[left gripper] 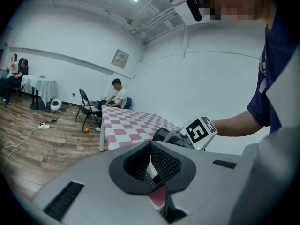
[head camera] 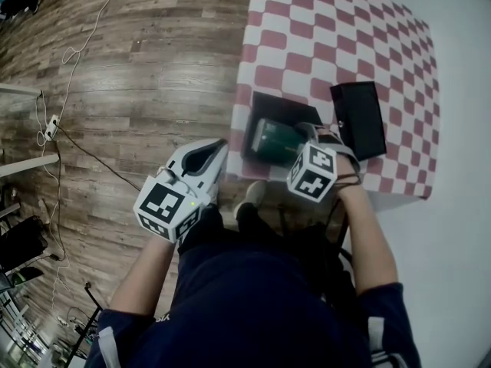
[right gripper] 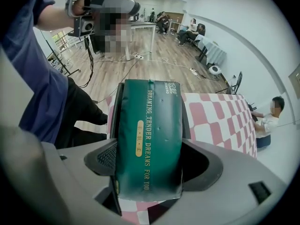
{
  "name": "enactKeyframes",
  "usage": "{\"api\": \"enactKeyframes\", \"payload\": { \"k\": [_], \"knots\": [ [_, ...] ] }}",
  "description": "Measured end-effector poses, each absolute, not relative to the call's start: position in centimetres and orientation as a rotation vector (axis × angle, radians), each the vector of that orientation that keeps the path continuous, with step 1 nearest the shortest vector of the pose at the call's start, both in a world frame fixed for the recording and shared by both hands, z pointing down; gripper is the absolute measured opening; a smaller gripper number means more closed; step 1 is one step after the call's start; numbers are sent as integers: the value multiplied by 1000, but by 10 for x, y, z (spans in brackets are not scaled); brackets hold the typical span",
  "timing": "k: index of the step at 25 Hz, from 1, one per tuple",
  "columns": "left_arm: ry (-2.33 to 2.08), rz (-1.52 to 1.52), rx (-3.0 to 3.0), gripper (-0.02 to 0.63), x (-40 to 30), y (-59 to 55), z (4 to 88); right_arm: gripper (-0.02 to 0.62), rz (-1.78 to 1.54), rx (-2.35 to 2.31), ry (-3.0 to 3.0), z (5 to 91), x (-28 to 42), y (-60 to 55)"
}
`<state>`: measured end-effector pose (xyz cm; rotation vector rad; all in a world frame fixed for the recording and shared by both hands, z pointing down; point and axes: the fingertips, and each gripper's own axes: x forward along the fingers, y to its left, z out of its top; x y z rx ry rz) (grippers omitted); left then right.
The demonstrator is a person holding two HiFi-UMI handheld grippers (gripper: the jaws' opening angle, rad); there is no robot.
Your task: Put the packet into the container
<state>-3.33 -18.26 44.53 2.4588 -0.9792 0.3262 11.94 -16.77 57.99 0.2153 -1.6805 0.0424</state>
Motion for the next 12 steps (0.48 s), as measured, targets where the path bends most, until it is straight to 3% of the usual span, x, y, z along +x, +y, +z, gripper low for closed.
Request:
{"api": "enactKeyframes", "payload": {
  "k": [12],
  "knots": [
    [-940, 340, 2476, 26, -26, -184, 446, 394, 78, 257, -1726, 577, 114, -169]
  ]
}}
